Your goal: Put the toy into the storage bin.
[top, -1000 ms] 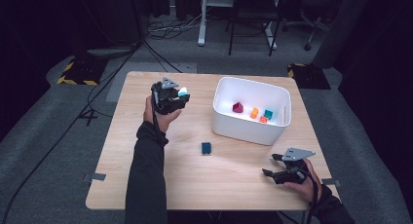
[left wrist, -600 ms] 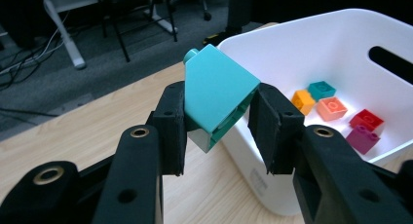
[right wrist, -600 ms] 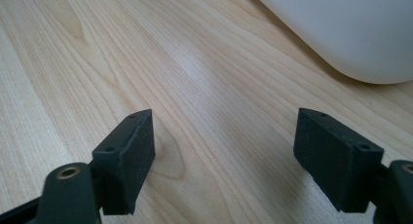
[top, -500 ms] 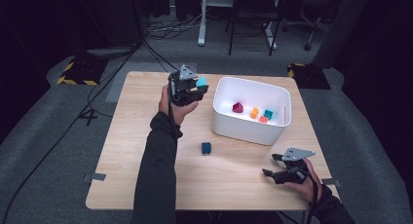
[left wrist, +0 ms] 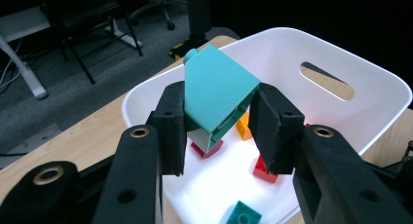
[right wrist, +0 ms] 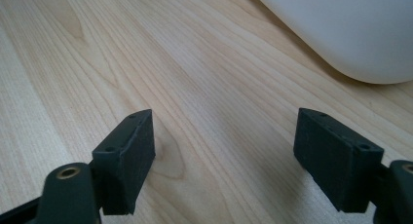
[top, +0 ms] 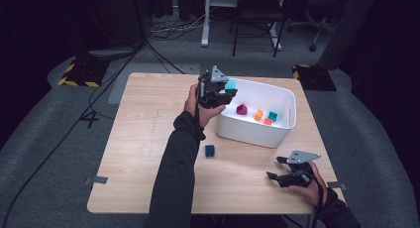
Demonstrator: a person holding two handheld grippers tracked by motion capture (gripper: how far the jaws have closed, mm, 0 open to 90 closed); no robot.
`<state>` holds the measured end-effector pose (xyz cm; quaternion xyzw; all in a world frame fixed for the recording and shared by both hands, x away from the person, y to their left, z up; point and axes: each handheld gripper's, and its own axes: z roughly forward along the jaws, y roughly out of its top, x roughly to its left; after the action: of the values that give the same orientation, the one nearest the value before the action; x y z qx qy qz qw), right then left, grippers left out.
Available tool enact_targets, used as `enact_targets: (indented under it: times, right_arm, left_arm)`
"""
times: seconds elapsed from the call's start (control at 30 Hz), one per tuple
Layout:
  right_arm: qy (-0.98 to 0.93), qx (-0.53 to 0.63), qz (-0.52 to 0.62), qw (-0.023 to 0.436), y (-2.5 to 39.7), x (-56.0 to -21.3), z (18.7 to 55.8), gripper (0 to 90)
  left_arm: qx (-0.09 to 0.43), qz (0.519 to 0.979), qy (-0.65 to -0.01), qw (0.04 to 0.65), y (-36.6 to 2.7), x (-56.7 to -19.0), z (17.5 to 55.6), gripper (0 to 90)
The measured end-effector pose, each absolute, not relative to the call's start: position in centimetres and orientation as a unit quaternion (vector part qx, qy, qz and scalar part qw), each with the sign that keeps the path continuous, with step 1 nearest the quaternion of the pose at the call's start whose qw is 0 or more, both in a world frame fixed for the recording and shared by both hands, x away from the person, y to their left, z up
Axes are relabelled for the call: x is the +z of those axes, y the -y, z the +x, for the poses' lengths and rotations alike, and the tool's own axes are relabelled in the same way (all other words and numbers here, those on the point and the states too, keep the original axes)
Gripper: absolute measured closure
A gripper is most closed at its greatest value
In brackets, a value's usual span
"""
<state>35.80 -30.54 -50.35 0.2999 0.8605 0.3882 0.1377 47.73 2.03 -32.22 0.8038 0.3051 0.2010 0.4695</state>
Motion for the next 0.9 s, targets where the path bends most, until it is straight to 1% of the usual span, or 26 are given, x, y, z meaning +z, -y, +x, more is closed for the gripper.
enact_targets:
  times: [0.23,0.43,0.7,0.9]
  right_arm:
    - [-0.86,0.388,0.3,0.137,30.5,-50.3,35.8,23.2]
    - [-0.861,0.388,0.299,0.138,30.6,-50.3,35.8,23.2]
    - [-0.861,0.388,0.3,0.138,30.5,-50.4,35.8,23.2]
    - [-0.861,0.388,0.3,0.138,30.5,-50.3,35.8,23.2]
  left_arm:
    - [0.185,0.813,-0.291,0.469,0.7,-32.9,47.6,59.5]
    - [0.176,0.819,-0.284,0.466,2.3,-33.5,47.4,59.5]
    - [0.168,0.828,-0.275,0.459,3.1,-34.4,47.4,59.5]
    - [0.161,0.833,-0.28,0.449,3.4,-34.9,47.6,59.5]
